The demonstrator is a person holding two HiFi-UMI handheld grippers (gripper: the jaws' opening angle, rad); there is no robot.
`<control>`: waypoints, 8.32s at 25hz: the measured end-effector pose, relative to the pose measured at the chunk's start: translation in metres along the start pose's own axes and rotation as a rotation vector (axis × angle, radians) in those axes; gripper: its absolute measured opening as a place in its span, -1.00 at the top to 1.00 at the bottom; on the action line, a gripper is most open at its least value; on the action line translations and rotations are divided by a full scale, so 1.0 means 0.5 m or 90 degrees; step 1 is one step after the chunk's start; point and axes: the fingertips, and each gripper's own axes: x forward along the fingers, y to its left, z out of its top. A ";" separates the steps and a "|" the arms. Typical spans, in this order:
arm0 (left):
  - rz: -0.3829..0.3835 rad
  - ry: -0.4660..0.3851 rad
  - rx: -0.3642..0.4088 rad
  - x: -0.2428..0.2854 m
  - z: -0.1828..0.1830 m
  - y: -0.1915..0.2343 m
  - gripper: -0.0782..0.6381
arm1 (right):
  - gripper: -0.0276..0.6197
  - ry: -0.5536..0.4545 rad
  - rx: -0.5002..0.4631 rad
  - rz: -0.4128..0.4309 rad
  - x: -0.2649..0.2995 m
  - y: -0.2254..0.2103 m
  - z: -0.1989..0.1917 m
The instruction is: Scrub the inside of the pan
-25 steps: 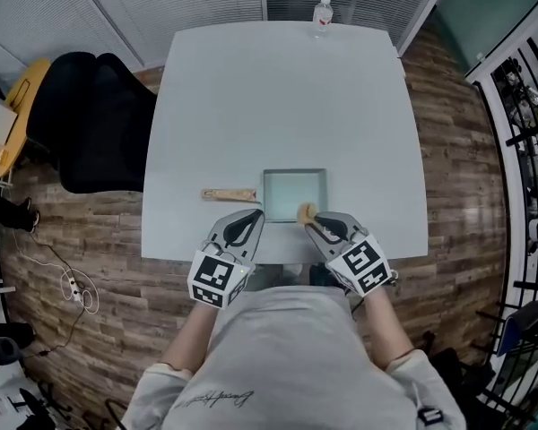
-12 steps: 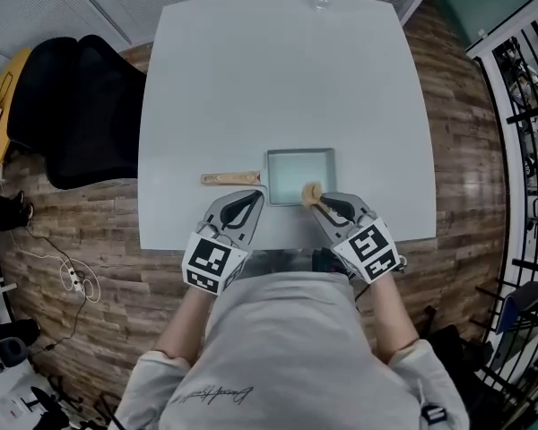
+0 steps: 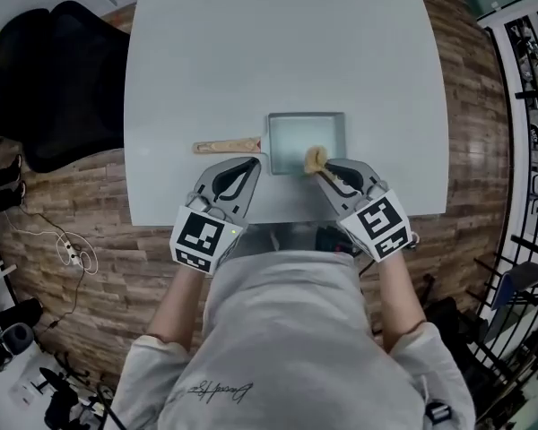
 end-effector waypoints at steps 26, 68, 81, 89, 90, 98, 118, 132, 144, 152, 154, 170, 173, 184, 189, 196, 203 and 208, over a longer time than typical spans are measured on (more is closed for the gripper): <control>-0.012 0.212 0.225 0.056 -0.125 0.094 0.74 | 0.70 0.070 0.016 0.011 0.064 -0.038 -0.041; -0.262 0.478 0.457 0.116 -0.292 0.093 0.35 | 0.70 0.385 -0.386 0.077 0.314 -0.079 -0.134; -0.250 0.479 0.449 0.117 -0.296 0.095 0.35 | 0.70 0.505 -0.577 0.108 0.309 -0.052 -0.160; -0.238 0.478 0.449 0.123 -0.297 0.110 0.34 | 0.70 0.504 -0.557 0.228 0.263 0.040 -0.212; -0.236 0.478 0.452 0.123 -0.297 0.111 0.34 | 0.70 0.506 -0.554 0.242 0.258 0.050 -0.218; -0.236 0.483 0.467 0.122 -0.298 0.118 0.34 | 0.70 0.506 -0.477 0.264 0.250 0.073 -0.226; -0.222 0.490 0.468 0.114 -0.303 0.110 0.34 | 0.70 0.473 -0.422 0.092 0.308 -0.091 -0.162; -0.225 0.500 0.456 0.125 -0.300 0.124 0.34 | 0.70 0.498 -0.379 0.219 0.233 0.014 -0.237; -0.255 0.509 0.491 0.119 -0.301 0.118 0.35 | 0.70 0.500 -0.369 0.214 0.230 0.005 -0.236; -0.259 0.512 0.496 0.111 -0.303 0.108 0.35 | 0.69 0.496 -0.376 0.116 0.277 -0.107 -0.183; -0.261 0.509 0.493 0.112 -0.302 0.108 0.35 | 0.69 0.489 -0.377 0.098 0.286 -0.125 -0.173; -0.235 0.516 0.448 0.122 -0.302 0.124 0.35 | 0.70 0.469 -0.375 0.123 0.253 -0.076 -0.209; -0.236 0.518 0.449 0.124 -0.303 0.126 0.34 | 0.70 0.483 -0.363 0.153 0.237 -0.054 -0.228; -0.241 0.522 0.450 0.127 -0.303 0.131 0.34 | 0.70 0.561 -0.329 0.283 0.195 -0.004 -0.268; -0.262 0.524 0.454 0.121 -0.305 0.122 0.35 | 0.70 0.518 -0.347 0.227 0.213 -0.042 -0.250; -0.271 0.531 0.464 0.110 -0.305 0.114 0.35 | 0.69 0.490 -0.358 0.144 0.262 -0.142 -0.190; -0.256 0.524 0.433 0.107 -0.306 0.111 0.35 | 0.69 0.469 -0.393 0.110 0.272 -0.160 -0.177; -0.250 0.526 0.407 0.111 -0.308 0.118 0.35 | 0.69 0.483 -0.391 0.123 0.261 -0.145 -0.192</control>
